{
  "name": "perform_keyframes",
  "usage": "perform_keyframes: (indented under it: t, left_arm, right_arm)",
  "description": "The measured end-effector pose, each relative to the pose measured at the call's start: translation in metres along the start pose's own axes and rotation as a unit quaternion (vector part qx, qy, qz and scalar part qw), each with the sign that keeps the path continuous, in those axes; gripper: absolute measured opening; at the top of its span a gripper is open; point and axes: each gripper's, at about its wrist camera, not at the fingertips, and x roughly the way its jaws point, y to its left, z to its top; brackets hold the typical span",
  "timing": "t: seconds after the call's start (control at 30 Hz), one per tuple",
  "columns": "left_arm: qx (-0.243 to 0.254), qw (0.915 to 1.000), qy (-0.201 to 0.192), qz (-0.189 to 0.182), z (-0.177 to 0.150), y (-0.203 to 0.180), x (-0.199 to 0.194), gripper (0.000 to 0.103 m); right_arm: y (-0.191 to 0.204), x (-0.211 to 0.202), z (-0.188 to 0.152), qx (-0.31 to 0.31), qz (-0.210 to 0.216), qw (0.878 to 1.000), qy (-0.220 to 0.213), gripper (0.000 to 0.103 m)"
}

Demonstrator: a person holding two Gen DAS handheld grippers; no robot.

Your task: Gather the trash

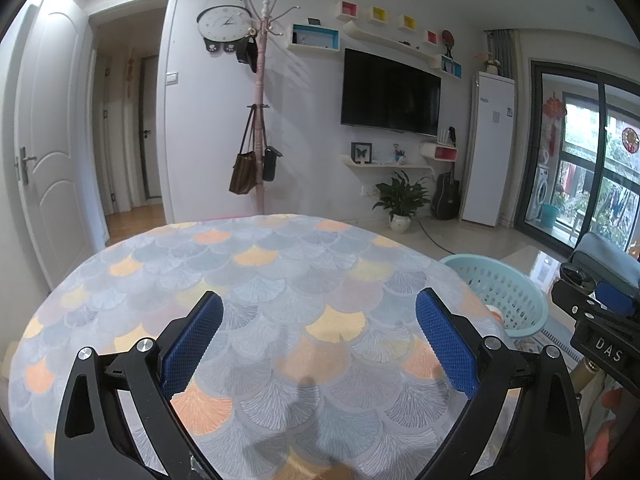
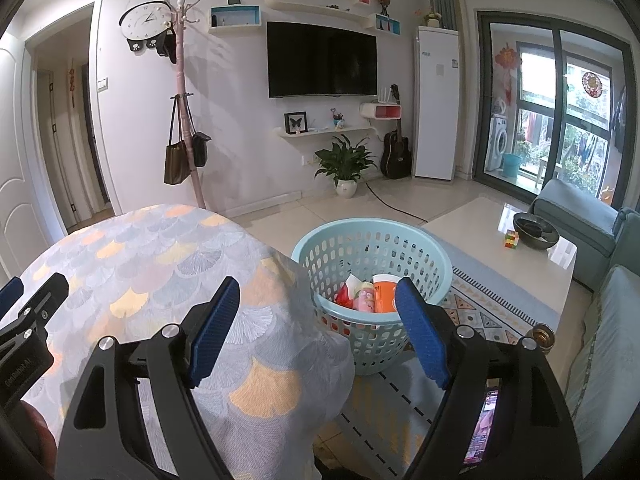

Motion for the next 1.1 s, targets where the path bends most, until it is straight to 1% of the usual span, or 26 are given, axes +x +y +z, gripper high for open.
perform_keyframes:
  t: [0.63, 0.77, 0.87, 0.93, 1.1]
  left_arm:
    - [0.001, 1.0000, 0.000, 0.000, -0.001, 0.002, 0.001, 0.094]
    - [0.004, 1.0000, -0.003, 0.005, 0.000, 0.002, 0.001, 0.094]
    - [-0.003, 1.0000, -0.004, 0.002, 0.003, 0.006, 0.001, 0.094]
    - [-0.004, 1.0000, -0.003, 0.006, 0.004, 0.008, -0.002, 0.094]
    - [0.012, 0.9997, -0.001, 0.023, 0.004, 0.012, -0.014, 0.094]
  right_arm:
    - [-0.004, 0.002, 0.000, 0.001, 0.002, 1.000, 0.004, 0.076]
    - [-0.004, 0.002, 0.000, 0.001, 0.002, 1.000, 0.004, 0.076]
    - [-0.004, 0.001, 0.000, 0.001, 0.001, 1.000, 0.003, 0.076]
    - [-0.004, -0.001, 0.000, 0.001, -0.001, 1.000, 0.001, 0.076]
    - [-0.003, -0.010, 0.000, 0.002, 0.000, 1.000, -0.004, 0.076]
